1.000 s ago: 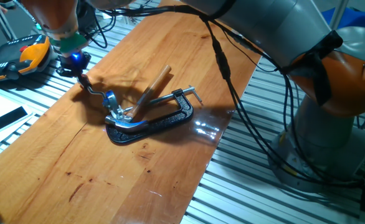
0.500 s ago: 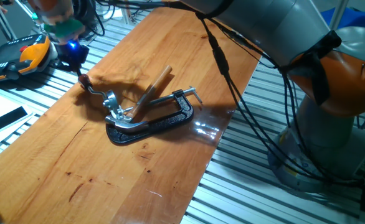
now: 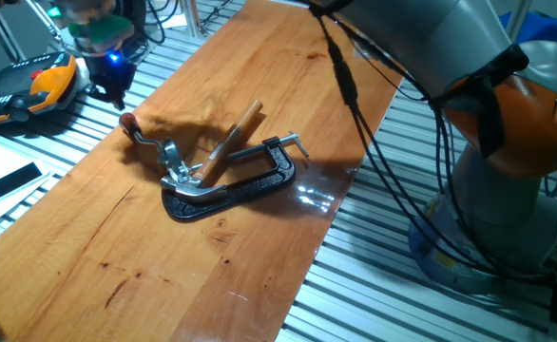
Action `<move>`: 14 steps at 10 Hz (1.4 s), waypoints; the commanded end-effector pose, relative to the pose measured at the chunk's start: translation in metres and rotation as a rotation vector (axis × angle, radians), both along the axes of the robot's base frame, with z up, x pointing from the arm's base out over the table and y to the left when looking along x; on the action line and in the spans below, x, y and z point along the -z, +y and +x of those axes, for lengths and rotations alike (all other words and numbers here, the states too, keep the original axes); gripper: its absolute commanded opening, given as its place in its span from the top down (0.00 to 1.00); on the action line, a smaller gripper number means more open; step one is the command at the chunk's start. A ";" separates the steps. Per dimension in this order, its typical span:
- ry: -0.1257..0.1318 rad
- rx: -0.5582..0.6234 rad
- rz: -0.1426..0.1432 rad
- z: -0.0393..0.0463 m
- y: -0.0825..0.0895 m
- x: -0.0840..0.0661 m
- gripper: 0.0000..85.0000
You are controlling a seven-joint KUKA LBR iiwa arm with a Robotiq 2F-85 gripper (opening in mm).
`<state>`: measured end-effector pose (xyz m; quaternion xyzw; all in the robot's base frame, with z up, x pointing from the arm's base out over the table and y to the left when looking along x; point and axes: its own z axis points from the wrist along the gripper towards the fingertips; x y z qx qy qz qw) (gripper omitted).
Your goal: Push down the lever
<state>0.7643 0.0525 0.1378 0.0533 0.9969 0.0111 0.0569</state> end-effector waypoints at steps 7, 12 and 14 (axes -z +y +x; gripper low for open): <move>0.002 -0.004 -0.024 -0.0188 0.013 -0.008 1.00; 0.001 -0.023 -0.023 -0.0285 0.016 -0.009 1.00; -0.047 -0.015 -0.054 -0.0285 0.016 -0.009 1.00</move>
